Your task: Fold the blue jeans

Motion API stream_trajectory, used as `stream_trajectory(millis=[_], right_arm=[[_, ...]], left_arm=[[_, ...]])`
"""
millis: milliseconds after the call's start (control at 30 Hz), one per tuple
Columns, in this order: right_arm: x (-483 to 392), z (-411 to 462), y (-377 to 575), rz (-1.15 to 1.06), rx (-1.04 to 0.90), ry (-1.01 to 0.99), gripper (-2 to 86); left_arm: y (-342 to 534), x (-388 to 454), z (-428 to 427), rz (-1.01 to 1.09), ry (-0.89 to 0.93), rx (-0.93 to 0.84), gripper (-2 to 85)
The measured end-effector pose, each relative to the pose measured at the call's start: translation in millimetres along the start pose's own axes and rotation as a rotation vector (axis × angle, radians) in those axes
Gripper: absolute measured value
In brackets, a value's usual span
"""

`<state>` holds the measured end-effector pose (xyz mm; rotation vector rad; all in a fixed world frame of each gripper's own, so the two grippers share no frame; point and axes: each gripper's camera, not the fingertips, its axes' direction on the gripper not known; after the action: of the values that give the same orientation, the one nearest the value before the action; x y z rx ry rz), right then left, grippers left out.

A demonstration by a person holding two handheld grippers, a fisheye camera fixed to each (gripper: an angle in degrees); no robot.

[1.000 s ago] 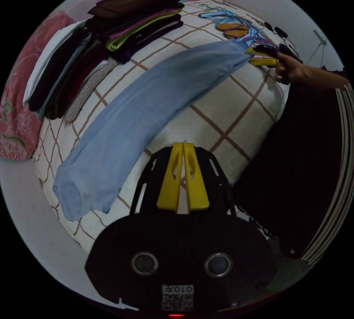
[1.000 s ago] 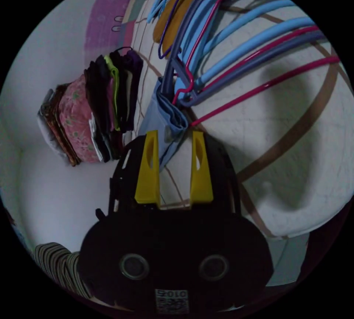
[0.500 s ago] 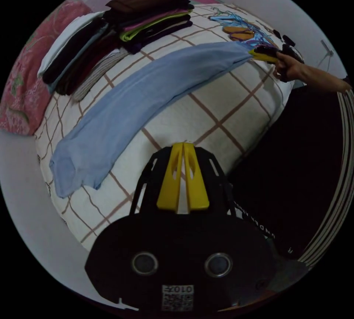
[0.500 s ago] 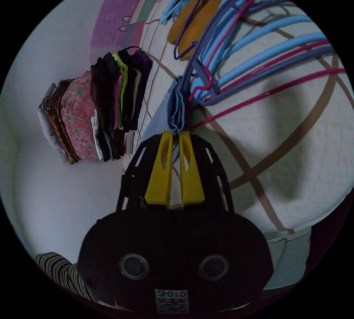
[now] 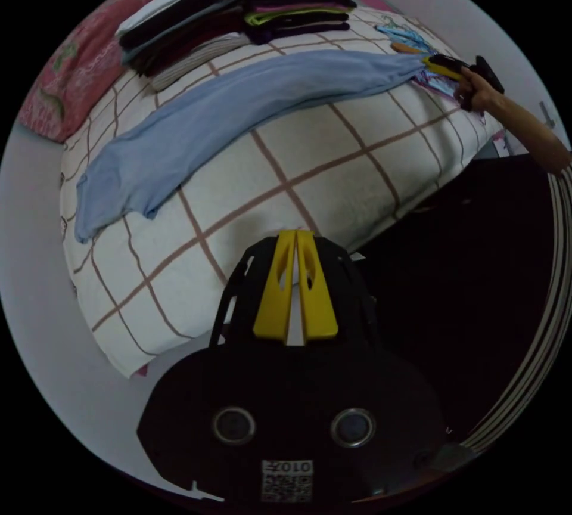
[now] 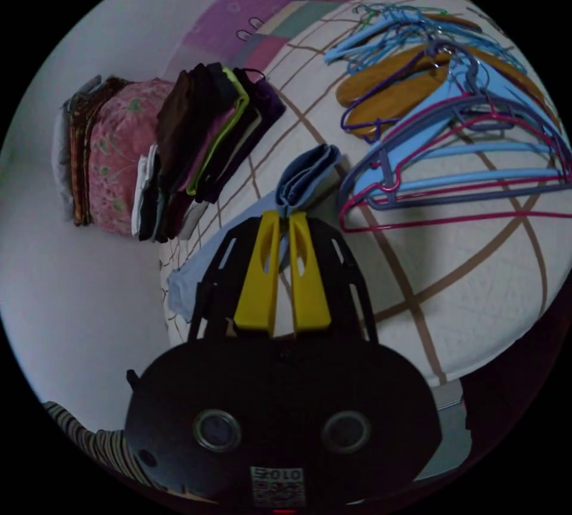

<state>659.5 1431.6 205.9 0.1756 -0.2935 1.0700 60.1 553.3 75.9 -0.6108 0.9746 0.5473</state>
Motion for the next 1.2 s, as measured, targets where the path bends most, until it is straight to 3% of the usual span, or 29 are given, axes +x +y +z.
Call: stream_trajectory(millis=[200,300,467,567,767,967,1100,1200], right_arm=[[-124,37,25,-0.173,0.082,0.122,4.5],[-229,75,48,-0.353,0.094,0.192,4.4],[-427,204,125,-0.746,0.036,0.295,4.3],[-499,308,178,-0.872,-0.061,0.315,4.4],[-541,499,243,-0.933,-0.396,0.408,4.5],[-567,501,233,-0.891,-0.36,0.288,4.5],[-588,491,242,-0.977,-0.307,0.278,4.6],[-592,529,253,-0.991,-0.42,0.309,5.3]], left_arm=[[31,-82,-25,0.071,0.014,0.087,-0.4],[56,-142,-45,0.056,0.004,0.141,-0.4],[105,-246,-68,-0.082,0.042,0.207,-0.4],[135,-291,-76,-0.11,0.026,0.191,-0.4],[178,-350,-78,-0.14,0.091,0.121,-0.3],[169,-399,-88,-0.108,0.157,0.141,-0.4],[131,-424,-105,-0.033,0.162,0.215,-0.4],[98,-436,-116,0.034,0.176,0.246,-0.3]])
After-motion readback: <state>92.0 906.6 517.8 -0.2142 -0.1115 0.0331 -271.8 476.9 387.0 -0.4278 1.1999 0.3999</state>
